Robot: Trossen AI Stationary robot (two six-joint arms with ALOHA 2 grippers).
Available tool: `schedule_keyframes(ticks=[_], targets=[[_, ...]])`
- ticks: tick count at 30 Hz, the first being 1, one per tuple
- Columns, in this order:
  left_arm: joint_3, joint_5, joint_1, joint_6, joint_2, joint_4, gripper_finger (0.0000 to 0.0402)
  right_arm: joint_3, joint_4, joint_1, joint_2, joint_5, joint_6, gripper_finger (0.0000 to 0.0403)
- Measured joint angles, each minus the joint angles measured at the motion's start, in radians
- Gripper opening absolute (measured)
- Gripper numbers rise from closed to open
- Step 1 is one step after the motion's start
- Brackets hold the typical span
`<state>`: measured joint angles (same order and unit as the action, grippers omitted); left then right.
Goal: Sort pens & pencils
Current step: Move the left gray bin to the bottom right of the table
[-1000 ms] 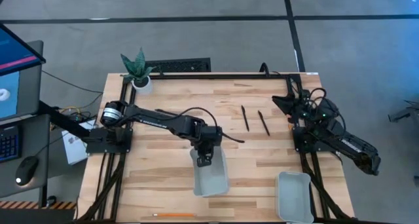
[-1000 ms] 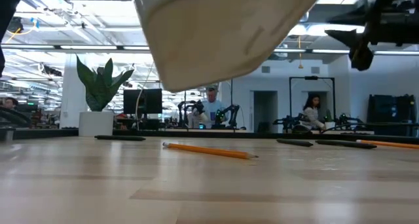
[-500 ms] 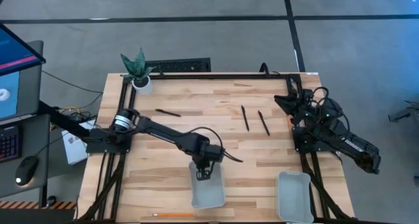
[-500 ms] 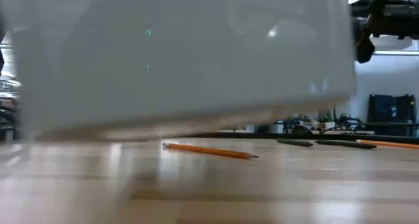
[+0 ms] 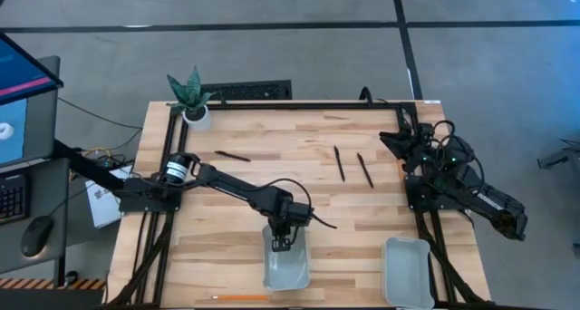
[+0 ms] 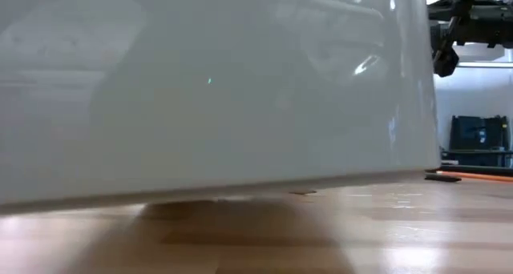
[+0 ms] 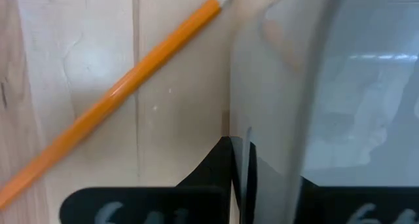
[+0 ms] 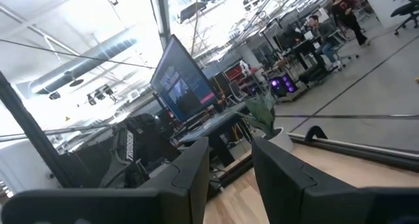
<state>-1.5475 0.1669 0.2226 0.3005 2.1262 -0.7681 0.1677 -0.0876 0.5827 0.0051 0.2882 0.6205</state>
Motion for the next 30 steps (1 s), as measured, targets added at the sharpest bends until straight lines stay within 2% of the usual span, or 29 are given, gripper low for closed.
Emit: schedule_keyframes(ticks=[18,25,30], targets=[[0.000,0.011,0.001,-0.017,0.002,0.000,0.0012,0.000,0.001,0.000,0.000,0.000,0.000,0.0139],[0.000,0.035,0.001,-0.020,0.002,0.000,0.0046,0.000,0.001,0.000,0.000,0.000,0.000,0.0139],[0.000,-0.013,-0.002,-0.032,0.001,0.000,0.0063,0.000,0.002,0.000,0.000,0.000,0.000,0.0139]])
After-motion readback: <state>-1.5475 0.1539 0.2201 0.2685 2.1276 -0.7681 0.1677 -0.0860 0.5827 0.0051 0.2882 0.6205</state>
